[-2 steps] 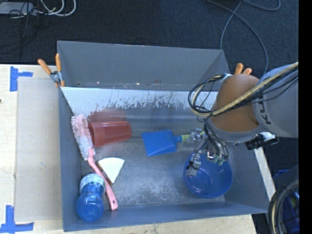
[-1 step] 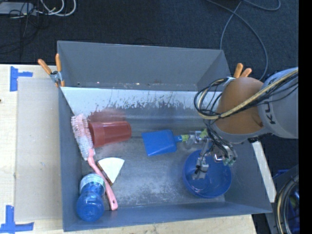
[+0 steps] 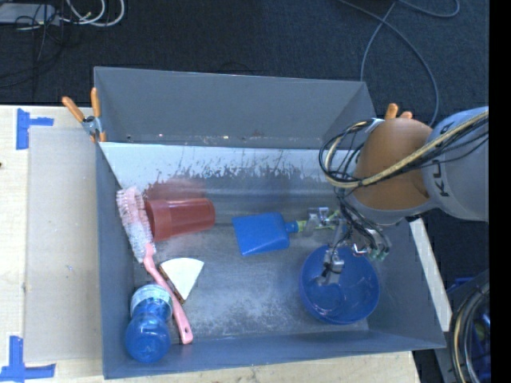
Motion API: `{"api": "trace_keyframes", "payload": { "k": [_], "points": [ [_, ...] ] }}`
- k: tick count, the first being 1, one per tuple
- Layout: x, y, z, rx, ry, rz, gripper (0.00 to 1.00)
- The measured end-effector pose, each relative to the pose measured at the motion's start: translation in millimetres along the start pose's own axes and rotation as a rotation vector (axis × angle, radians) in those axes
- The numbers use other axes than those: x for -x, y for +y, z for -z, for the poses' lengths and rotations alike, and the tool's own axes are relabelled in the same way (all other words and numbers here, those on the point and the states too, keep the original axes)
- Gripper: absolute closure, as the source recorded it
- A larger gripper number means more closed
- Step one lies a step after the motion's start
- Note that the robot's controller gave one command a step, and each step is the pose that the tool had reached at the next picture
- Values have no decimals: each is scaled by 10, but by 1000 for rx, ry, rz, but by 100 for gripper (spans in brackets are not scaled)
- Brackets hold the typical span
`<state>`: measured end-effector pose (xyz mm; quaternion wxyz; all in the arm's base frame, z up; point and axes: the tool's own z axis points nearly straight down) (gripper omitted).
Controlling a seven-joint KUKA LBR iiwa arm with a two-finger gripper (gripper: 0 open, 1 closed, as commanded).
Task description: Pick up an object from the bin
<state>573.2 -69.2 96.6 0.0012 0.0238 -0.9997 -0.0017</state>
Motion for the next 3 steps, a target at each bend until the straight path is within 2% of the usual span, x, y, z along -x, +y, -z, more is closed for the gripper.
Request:
{"api": "trace_keyframes", "payload": {
  "k": [1, 2, 3],
  "points": [
    [-5, -17, -162, -1, 4, -307, 0],
    [23, -28, -221, -1, 2, -350, 0],
    [16, -60, -234, -1, 3, -475, 0]
  ]
}}
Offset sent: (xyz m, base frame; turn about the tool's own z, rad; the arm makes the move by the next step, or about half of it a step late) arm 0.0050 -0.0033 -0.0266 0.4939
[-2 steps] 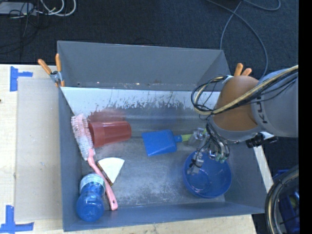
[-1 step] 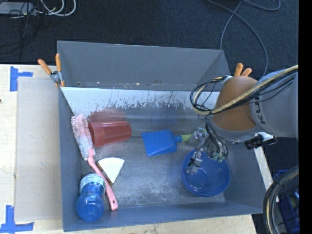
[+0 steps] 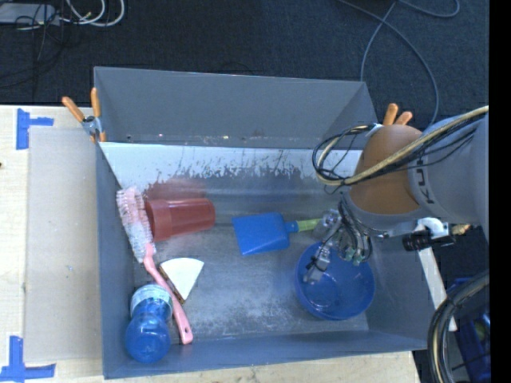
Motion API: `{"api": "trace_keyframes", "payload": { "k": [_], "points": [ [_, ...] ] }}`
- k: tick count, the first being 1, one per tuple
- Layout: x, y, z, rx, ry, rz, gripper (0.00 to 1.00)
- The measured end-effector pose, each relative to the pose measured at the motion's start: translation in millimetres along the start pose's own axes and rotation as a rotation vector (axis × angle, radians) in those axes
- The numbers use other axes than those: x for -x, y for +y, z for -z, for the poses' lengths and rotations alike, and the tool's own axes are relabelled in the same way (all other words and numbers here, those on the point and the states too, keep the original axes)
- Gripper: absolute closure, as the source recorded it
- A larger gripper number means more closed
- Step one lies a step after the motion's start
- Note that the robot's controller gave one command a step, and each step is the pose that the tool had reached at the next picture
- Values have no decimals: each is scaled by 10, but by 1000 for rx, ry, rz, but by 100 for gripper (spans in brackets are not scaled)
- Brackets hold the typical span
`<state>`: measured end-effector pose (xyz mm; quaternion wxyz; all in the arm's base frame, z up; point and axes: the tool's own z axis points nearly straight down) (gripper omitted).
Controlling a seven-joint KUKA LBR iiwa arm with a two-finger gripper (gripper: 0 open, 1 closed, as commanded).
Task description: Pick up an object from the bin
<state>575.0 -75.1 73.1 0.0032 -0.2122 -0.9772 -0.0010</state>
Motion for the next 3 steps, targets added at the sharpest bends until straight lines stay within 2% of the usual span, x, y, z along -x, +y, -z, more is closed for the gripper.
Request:
{"api": "trace_keyframes", "payload": {
  "k": [1, 2, 3],
  "points": [
    [-159, 112, 293, -1, 2, 167, 0],
    [-137, 63, 266, -1, 2, 40, 0],
    [-190, 100, 291, -1, 4, -106, 0]
  ]
}}
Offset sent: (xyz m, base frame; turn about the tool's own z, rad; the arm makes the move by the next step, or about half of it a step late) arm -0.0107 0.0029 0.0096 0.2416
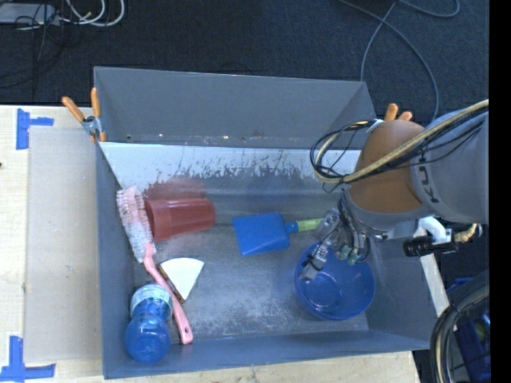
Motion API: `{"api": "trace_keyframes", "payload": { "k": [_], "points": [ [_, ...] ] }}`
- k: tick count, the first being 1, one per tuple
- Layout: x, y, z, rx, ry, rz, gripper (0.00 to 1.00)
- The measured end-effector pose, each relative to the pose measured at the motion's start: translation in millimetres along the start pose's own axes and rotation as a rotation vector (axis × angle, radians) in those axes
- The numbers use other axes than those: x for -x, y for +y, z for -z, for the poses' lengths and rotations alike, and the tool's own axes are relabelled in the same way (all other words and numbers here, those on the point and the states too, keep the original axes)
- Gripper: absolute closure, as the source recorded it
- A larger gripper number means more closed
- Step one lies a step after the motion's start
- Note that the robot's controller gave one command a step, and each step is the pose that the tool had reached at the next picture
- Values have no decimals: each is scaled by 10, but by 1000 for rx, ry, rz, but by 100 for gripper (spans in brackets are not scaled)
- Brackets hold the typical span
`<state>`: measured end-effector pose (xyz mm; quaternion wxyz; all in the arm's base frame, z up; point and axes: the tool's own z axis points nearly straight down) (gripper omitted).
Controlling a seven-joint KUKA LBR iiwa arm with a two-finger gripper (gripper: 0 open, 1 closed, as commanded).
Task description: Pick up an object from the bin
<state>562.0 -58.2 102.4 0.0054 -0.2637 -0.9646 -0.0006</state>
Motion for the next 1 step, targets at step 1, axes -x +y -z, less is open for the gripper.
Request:
{"api": "trace_keyframes", "payload": {
  "k": [1],
  "points": [
    [13, -35, -52, -1, 2, -207, 100]
  ]
}}
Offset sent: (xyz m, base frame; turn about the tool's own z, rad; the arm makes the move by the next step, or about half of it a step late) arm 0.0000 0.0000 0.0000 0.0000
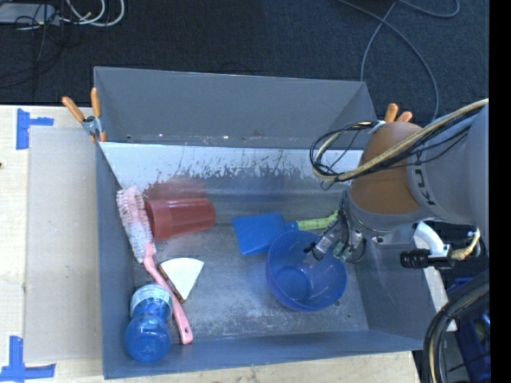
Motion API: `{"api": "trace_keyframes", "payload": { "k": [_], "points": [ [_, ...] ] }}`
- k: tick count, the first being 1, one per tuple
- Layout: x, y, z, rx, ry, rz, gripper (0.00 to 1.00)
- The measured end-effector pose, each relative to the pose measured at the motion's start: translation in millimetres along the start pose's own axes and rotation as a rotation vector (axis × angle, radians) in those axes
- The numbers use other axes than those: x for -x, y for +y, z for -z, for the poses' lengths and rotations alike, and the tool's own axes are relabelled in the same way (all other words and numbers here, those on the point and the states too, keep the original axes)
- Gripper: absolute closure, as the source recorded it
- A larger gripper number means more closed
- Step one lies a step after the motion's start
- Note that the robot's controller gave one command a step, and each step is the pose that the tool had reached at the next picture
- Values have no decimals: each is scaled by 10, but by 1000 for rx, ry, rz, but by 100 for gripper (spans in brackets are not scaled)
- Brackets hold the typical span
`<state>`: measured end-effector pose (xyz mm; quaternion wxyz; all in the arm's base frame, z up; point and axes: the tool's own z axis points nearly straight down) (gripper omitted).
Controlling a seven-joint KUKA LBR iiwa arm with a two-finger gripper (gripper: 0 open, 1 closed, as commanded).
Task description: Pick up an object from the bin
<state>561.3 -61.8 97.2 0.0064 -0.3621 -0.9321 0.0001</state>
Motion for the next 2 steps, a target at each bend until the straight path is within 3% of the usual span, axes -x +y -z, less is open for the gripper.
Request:
{"api": "trace_keyframes", "payload": {
  "k": [1, 2],
  "points": [
    [2, -2, -5, -1, 0, -2, 100],
    [-105, -308, 284, -5, 9, 205, 100]
  ]
}}
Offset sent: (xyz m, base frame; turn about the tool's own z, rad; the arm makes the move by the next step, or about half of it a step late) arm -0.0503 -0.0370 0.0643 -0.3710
